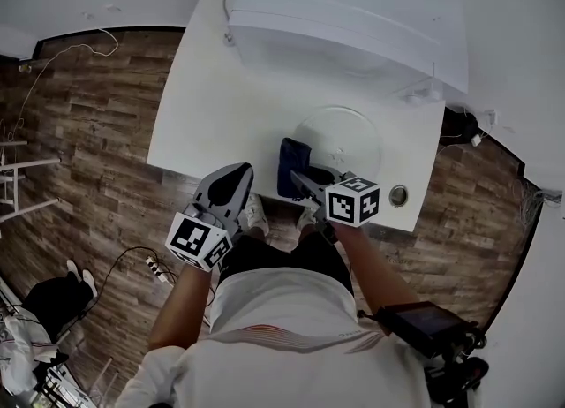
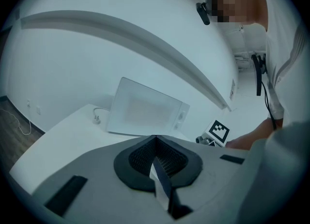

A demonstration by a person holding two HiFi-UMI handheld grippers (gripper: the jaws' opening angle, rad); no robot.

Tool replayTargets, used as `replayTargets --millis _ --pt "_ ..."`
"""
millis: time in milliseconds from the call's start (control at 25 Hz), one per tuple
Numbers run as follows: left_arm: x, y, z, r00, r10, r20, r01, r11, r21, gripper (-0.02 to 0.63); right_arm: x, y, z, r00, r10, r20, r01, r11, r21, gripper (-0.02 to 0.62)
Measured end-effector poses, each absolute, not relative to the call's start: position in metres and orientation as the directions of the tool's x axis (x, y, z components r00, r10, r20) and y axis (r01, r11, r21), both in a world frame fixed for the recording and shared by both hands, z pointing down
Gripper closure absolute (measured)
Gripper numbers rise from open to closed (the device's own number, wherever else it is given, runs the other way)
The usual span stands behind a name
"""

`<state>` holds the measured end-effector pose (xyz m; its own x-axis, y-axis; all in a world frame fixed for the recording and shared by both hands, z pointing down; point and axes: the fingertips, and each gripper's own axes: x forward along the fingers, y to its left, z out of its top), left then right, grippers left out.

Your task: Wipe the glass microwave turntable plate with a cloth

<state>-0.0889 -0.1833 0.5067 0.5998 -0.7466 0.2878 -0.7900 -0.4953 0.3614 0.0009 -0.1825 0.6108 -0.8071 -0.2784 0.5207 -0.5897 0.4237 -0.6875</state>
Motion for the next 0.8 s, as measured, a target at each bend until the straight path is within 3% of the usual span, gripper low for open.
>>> replayTargets --millis 800 --pt "-0.055 -0.184 0.518 0.649 -0.701 0.295 -0.754 -0.542 0.372 0.595 0.082 -0.180 0.642 -0.685 -0.353 0.637 -0.728 0.310 -0.611 0.534"
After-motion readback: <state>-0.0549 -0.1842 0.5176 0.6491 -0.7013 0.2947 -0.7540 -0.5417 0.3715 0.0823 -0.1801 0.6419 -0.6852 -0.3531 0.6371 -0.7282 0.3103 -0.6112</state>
